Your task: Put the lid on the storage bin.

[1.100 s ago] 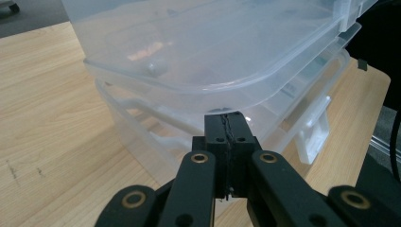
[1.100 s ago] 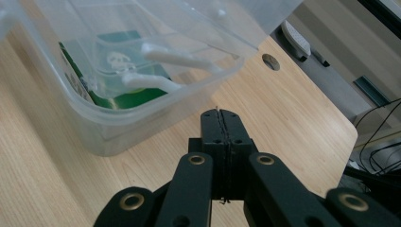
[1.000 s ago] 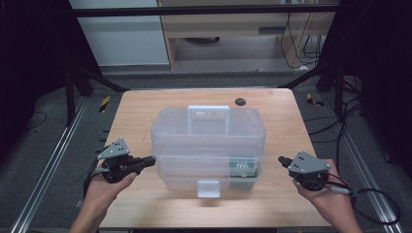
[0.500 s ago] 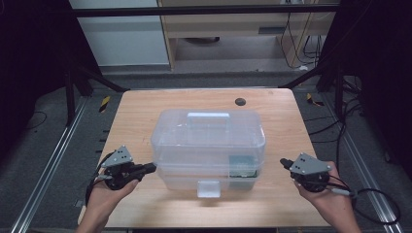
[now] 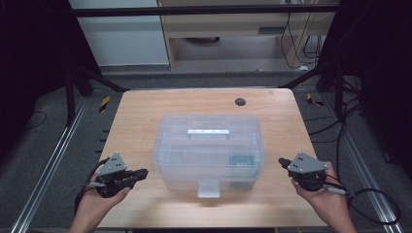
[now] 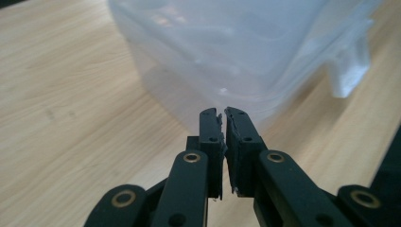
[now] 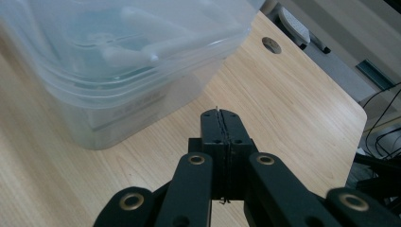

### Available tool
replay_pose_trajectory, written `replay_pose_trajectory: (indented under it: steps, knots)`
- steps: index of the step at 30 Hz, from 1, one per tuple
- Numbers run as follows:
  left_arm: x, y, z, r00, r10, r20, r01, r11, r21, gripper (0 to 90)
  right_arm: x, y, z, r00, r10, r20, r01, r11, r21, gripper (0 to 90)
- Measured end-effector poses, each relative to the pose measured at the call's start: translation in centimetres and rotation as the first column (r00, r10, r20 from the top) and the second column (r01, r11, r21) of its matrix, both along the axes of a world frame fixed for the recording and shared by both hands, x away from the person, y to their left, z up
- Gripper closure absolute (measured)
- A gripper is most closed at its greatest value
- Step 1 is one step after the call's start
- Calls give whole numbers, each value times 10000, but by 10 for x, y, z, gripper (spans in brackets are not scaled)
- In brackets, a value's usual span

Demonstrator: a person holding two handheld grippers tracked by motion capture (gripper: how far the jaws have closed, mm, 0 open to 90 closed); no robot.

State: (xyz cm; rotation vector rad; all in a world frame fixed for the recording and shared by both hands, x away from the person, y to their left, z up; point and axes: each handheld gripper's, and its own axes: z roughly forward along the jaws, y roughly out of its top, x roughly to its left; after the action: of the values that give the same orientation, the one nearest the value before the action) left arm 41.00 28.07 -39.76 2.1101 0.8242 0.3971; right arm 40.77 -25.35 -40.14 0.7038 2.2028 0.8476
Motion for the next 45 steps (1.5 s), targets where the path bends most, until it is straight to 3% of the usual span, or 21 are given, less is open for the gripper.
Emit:
replay_pose_trajectory:
  steps: [3,6,9,10,12,15,16,18,22,26,31,33,38,41,45]
  knots:
    - [8,9,-3,9992,372,138,-371,9993,-98,828,5,-2,-4,9996,-284,-82,285,9994,189,897]
    - [20,16,-9,9965,785,279,-793,9963,315,784,15,-6,-9,9972,-714,-222,723,9964,443,867]
    - [34,22,-19,9923,1206,287,-1218,9916,442,710,27,-12,-16,9923,-1149,-466,1181,9903,733,817]
    - [39,24,-22,9897,1399,298,-1412,9889,472,595,38,-17,-22,9861,-1542,-622,1593,9834,874,763]
    - [49,27,-28,9874,1574,161,-1580,9864,456,566,42,-18,-25,9835,-1680,-665,1735,9808,891,736]
    - [63,29,-39,9822,1878,85,-1879,9795,733,446,57,-24,-32,9705,-2246,-879,2335,9661,1104,648]
    - [69,30,-43,9807,1953,-9,-1946,9774,826,381,67,-27,-38,9610,-2578,-1000,2683,9569,1116,576]
    - [78,29,-50,9790,2034,-144,-2017,9764,772,341,72,-27,-40,9565,-2710,-1082,2829,9520,1168,535]
    - [95,25,-61,9778,2089,-165,-2058,9721,1124,181,89,-28,-48,9353,-3273,-1348,3450,9280,1409,361]
    - [110,23,-72,9726,2284,-436,-2214,9670,1264,110,108,-31,-59,8952,-4010,-1946,4309,8903,1475,219]
    - [124,22,-82,9653,2508,-722,-2412,9629,1208,65,130,-36,-70,8604,-4254,-2807,4836,8553,1863,119]
    - [128,22,-86,9645,2532,-750,-2433,9625,1200,57,136,-37,-74,8494,-4401,-2914,5038,8407,1986,105]
    - [137,22,-92,9548,2878,-740,-2787,9537,1126,55,148,-40,-83,8214,-4711,-3214,5520,7986,2400,82]
    - [141,23,-95,9536,2919,-739,-2844,9537,973,55,153,-41,-88,8104,-4864,-3264,5714,7792,2575,82]
    - [148,24,-97,9500,3043,-695,-2984,9508,834,56,158,-41,-93,8002,-5025,-3274,5879,7649,2632,80]
